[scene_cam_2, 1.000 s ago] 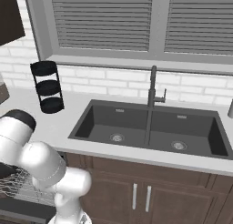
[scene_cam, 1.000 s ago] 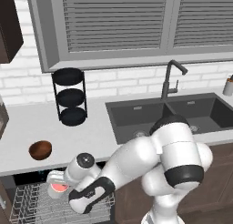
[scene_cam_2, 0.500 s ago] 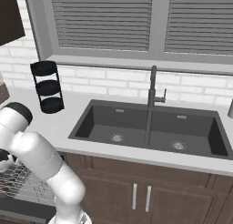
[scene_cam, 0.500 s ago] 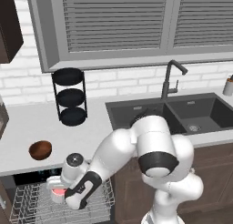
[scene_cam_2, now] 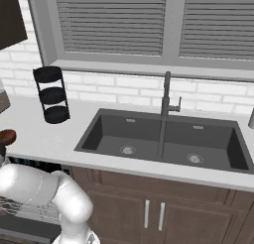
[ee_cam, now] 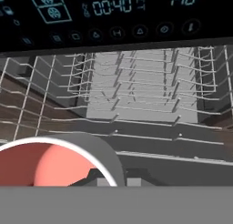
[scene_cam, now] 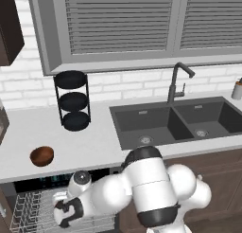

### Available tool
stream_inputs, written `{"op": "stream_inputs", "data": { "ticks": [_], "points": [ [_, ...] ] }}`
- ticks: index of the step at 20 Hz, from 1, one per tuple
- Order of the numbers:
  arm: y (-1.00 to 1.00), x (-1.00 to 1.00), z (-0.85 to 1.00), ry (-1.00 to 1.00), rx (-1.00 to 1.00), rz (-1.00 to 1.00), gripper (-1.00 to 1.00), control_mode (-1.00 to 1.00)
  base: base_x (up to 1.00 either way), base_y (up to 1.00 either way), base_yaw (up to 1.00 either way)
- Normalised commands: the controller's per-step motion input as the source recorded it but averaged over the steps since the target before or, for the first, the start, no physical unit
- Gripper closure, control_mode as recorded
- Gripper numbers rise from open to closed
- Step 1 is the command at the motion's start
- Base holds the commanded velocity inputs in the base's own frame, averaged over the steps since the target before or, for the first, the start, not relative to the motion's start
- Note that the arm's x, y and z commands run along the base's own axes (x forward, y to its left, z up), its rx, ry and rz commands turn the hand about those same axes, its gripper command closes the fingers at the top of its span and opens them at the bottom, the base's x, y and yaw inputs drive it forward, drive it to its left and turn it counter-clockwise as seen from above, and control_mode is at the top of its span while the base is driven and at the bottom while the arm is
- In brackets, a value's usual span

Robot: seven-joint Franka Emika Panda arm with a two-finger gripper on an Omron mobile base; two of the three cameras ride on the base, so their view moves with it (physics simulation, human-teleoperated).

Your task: Pick up the cup and bowl from the counter, place them in the dishwasher, and close the dishwasher door.

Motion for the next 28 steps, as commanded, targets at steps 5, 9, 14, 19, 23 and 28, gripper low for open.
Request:
{"op": "stream_inputs", "data": {
  "ticks": [5, 9, 14, 19, 23, 28],
  "points": [
    [0.53, 0.0, -0.11, 0.0, -0.04, 0.0, 1.0, -1.0, 0.0, 0.0, 0.0],
    [0.69, 0.0, -0.21, 0.0, -0.13, 0.0, 1.0, -1.0, 0.0, 0.0, 0.0],
    [0.59, 0.0, -0.02, -0.05, -0.14, -0.03, 1.0, -1.0, 0.0, 0.0, 0.0],
    [0.42, 0.02, 0.0, -0.06, -0.08, -0.05, 1.0, -1.0, 0.0, 0.0, 0.0],
    [0.3, 0.07, -0.09, -0.2, -0.05, -0.07, 1.0, -1.0, 0.0, 0.0, 0.0],
    [0.27, 0.2, -0.1, -0.19, 0.0, -0.07, 1.0, -1.0, 0.0, 0.0, 0.0]
  ]
}}
